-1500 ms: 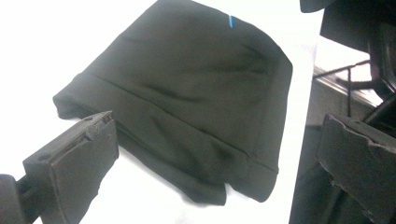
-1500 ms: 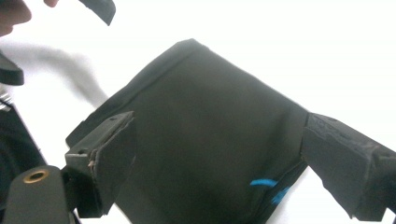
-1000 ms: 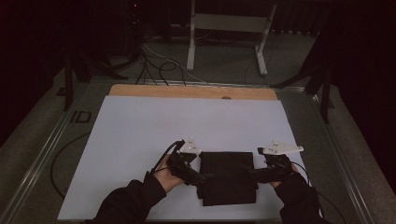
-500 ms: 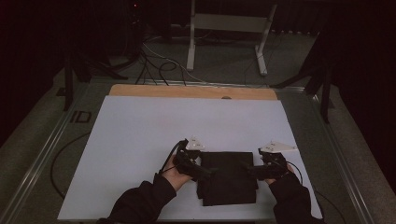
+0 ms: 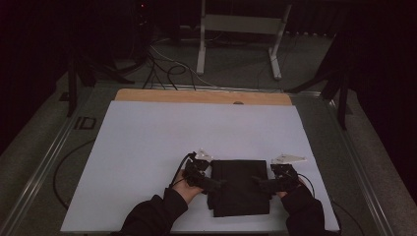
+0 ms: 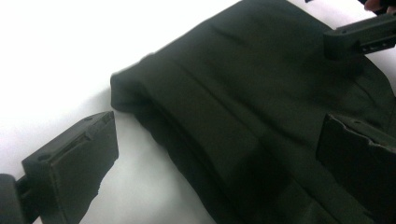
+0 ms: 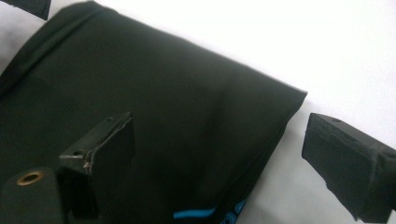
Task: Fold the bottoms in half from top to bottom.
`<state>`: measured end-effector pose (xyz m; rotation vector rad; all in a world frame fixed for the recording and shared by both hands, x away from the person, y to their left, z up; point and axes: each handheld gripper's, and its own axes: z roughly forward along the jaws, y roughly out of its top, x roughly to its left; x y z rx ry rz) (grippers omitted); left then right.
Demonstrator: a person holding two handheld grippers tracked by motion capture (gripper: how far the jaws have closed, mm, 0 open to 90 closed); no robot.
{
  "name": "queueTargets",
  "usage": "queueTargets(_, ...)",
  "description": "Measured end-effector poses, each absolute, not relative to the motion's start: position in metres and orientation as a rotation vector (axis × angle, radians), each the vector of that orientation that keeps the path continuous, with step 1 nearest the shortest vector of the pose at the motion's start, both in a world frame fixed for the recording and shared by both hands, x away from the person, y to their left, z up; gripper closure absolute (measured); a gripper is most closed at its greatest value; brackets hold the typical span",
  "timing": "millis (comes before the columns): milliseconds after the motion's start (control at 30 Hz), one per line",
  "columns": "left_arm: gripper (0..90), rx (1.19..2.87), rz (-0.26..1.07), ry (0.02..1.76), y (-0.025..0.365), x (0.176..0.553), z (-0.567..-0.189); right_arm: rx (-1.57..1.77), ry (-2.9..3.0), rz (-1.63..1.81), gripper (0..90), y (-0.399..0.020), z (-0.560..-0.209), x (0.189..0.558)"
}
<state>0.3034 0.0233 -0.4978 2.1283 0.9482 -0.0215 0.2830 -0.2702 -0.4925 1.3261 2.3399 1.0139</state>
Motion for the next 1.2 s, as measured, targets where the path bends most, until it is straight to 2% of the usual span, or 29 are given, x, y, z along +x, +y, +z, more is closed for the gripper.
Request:
queueTargets(300, 0.0, 2.133, -0.095, 1.014, 0.021, 0.306, -0.515, 1.410, 2.370, 1.011, 9.5, -0.273, -0.504, 0.286)
queueTargets(500, 5.7, 2.124, -0.039, 1.006, 0.022, 0.301, -0.518, 1.407, 2.411, 0.958, 9.6, -0.269, -0.511, 0.287)
queueTargets(600, 8.5, 2.124, 0.016, 1.000, 0.022, 0.297, -0.520, 1.402, 2.418, 0.928, 12.0, -0.267, -0.514, 0.286)
queueTargets(667, 13.7, 2.118, 0.053, 1.001, 0.022, 0.295, -0.521, 1.386, 2.419, 0.905, 15.2, -0.266, -0.513, 0.285)
queueTargets(767, 15.6, 2.130, 0.073, 1.003, 0.020, 0.292, -0.520, 1.363, 2.415, 0.882, 16.9, -0.263, -0.514, 0.282)
queueTargets(867, 24.1, 2.129, 0.078, 1.006, 0.018, 0.290, -0.520, 1.349, 2.428, 0.873, 25.2, -0.260, -0.512, 0.281)
queueTargets(1033, 45.1, 2.112, 0.040, 1.022, 0.016, 0.290, -0.520, 1.319, 2.448, 0.896, 39.4, -0.259, -0.511, 0.278)
queueTargets(1200, 61.3, 2.111, -0.001, 1.018, 0.014, 0.292, -0.520, 1.282, 2.497, 0.932, 59.7, -0.257, -0.509, 0.276)
